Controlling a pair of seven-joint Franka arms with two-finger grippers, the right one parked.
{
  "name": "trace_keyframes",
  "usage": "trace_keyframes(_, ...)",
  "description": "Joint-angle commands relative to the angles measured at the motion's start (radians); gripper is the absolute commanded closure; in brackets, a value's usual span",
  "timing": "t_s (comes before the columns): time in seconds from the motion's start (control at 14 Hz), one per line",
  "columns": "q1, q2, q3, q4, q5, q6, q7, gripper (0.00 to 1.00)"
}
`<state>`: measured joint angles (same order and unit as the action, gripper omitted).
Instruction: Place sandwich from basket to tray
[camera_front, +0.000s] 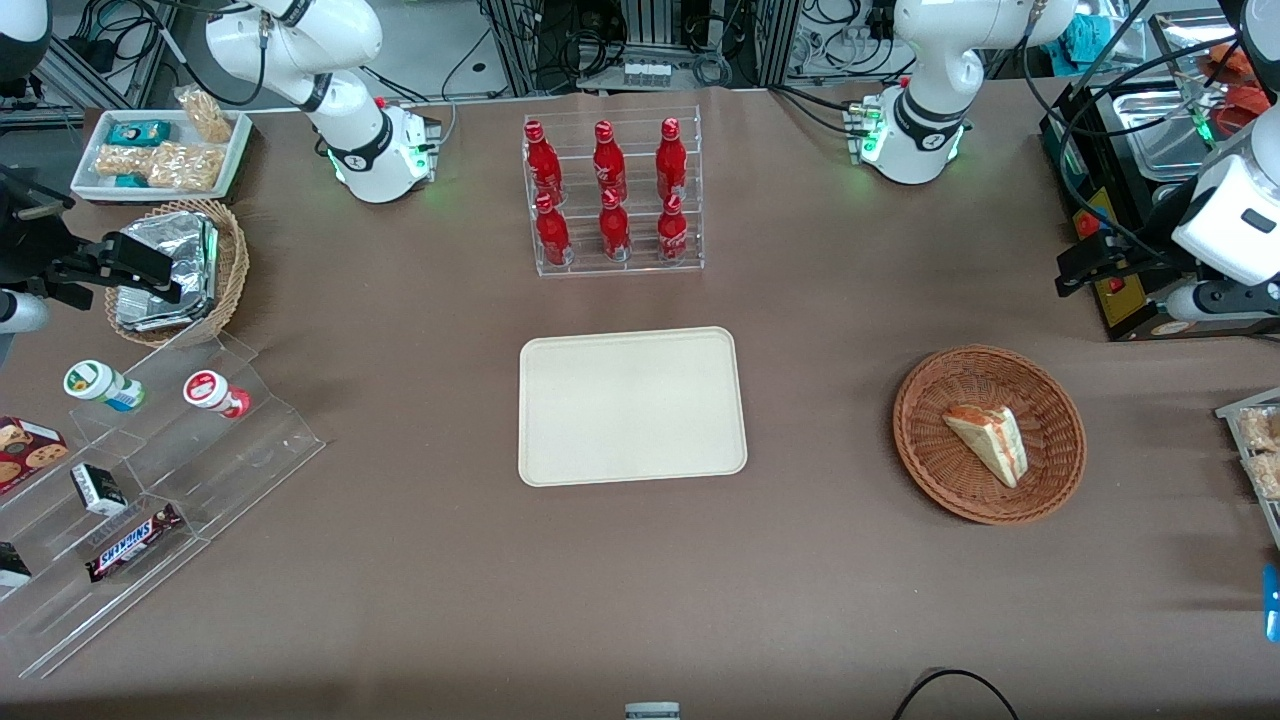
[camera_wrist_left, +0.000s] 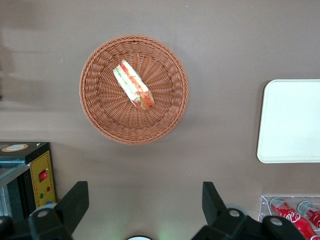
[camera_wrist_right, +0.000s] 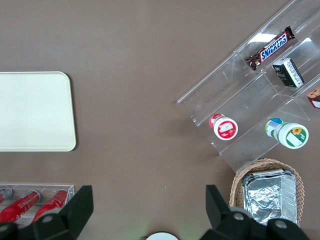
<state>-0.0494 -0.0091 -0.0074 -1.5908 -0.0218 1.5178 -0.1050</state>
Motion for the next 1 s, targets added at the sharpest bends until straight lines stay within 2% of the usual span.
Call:
trace_keyframes(0.0, -0.01, -0.006, 0.009, 0.012, 0.005, -0.024, 0.001, 0.0)
trace_keyframes(0.93, -0.007, 0.035, 0.006, 0.002, 0.01, -0.01, -0.012, 0.0)
